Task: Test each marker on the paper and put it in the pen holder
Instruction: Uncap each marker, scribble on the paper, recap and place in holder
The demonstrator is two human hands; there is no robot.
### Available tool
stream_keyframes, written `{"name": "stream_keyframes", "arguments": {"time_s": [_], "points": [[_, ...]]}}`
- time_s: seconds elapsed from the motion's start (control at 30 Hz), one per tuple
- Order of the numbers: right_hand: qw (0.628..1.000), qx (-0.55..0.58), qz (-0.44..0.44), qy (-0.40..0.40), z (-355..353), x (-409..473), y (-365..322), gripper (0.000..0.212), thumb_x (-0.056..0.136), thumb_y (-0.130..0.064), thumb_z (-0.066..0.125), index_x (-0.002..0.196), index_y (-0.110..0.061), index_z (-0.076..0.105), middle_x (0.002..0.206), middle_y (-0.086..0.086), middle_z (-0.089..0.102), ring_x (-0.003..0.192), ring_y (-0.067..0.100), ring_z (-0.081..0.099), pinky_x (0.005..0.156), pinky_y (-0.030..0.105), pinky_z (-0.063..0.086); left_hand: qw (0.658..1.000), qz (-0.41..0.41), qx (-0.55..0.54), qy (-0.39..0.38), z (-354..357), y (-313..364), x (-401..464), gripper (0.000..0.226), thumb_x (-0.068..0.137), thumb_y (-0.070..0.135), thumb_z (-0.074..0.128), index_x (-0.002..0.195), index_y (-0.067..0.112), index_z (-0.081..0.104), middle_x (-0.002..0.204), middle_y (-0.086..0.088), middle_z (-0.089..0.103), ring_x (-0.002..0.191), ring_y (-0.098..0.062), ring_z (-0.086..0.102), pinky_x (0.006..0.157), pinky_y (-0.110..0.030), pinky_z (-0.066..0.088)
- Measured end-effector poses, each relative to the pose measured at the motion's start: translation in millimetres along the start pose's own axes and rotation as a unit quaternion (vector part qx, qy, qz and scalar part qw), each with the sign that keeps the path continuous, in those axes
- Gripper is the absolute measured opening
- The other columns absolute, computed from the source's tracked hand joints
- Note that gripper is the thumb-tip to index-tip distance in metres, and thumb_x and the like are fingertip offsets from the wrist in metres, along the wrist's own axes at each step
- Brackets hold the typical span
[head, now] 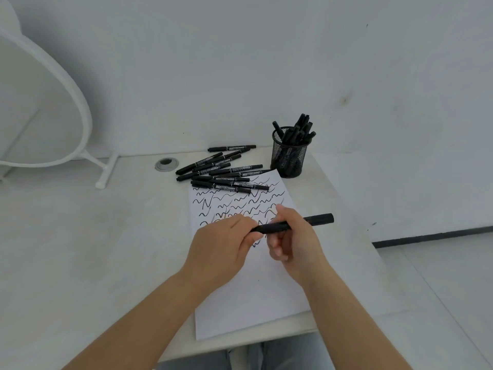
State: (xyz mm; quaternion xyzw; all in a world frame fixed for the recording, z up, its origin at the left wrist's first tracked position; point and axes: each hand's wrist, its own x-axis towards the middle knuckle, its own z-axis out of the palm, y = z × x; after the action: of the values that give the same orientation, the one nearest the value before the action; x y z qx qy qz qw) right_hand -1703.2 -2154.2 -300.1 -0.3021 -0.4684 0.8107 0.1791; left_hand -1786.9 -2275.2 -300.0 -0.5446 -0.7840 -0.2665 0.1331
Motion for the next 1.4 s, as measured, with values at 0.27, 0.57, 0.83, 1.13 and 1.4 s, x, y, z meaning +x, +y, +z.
{"name": "stream_keyframes", "arguments": {"time_s": [0.27,0.57,0.83,1.13,1.4], "points": [[0.996,-0.076,0.019,-0.042,-11.8,0.0,-6.5,0.031,0.084,-0.01,0.047,0.055,-0.004,0.054,0.037,0.01,0.041,0.029,0.016,0.027,0.04,0.024,0.016,0.988,-0.079,-0.045,-0.128,3.7,1.0,-10.2,0.031,0.094,0.045,0.021,0.073,0.029,0.036,0.06,0.01,0.045,0.061,-0.017,0.044,0.052,-0.031,0.024],[0.994,-0.083,-0.006,-0.075,-12.3,-2.7,-5.5,0.033,0.083,-0.006,0.043,0.051,-0.001,0.05,0.03,0.005,0.035,0.028,0.014,0.022,0.046,0.029,0.013,0.922,-0.194,-0.279,-0.188,-2.8,10.4,-13.0,0.043,0.094,0.04,0.034,0.054,0.028,0.041,0.05,0.008,0.037,0.049,-0.01,0.03,0.052,-0.026,0.026],[0.996,-0.029,-0.047,-0.071,-16.4,4.1,-22.5,0.035,0.08,-0.001,0.042,0.046,-0.005,0.046,0.031,0.004,0.034,0.024,0.011,0.022,0.038,0.016,0.016,0.783,-0.28,-0.484,-0.274,-15.3,7.9,-0.6,0.041,0.091,0.043,0.04,0.055,0.023,0.046,0.048,0.009,0.024,0.044,-0.009,0.02,0.043,-0.018,0.018],[0.969,-0.13,-0.197,0.076,-56.0,17.7,-26.4,0.026,0.074,-0.021,0.05,0.048,-0.016,0.052,0.037,-0.001,0.038,0.034,0.011,0.027,0.037,0.018,0.019,0.802,-0.445,-0.397,-0.023,-18.7,-49.5,-12.2,0.04,0.097,0.037,0.034,0.063,0.02,0.047,0.049,0.009,0.04,0.054,-0.01,0.043,0.056,-0.024,0.032],[0.969,-0.1,-0.171,0.145,-52.7,16.7,9.0,0.031,0.082,-0.025,0.052,0.051,-0.022,0.056,0.038,-0.007,0.04,0.035,0.008,0.031,0.035,0.013,0.025,0.835,-0.434,-0.329,0.079,11.7,-45.7,-13.3,0.039,0.098,0.033,0.032,0.069,0.017,0.052,0.065,0.005,0.051,0.072,-0.015,0.05,0.067,-0.023,0.036]]}}
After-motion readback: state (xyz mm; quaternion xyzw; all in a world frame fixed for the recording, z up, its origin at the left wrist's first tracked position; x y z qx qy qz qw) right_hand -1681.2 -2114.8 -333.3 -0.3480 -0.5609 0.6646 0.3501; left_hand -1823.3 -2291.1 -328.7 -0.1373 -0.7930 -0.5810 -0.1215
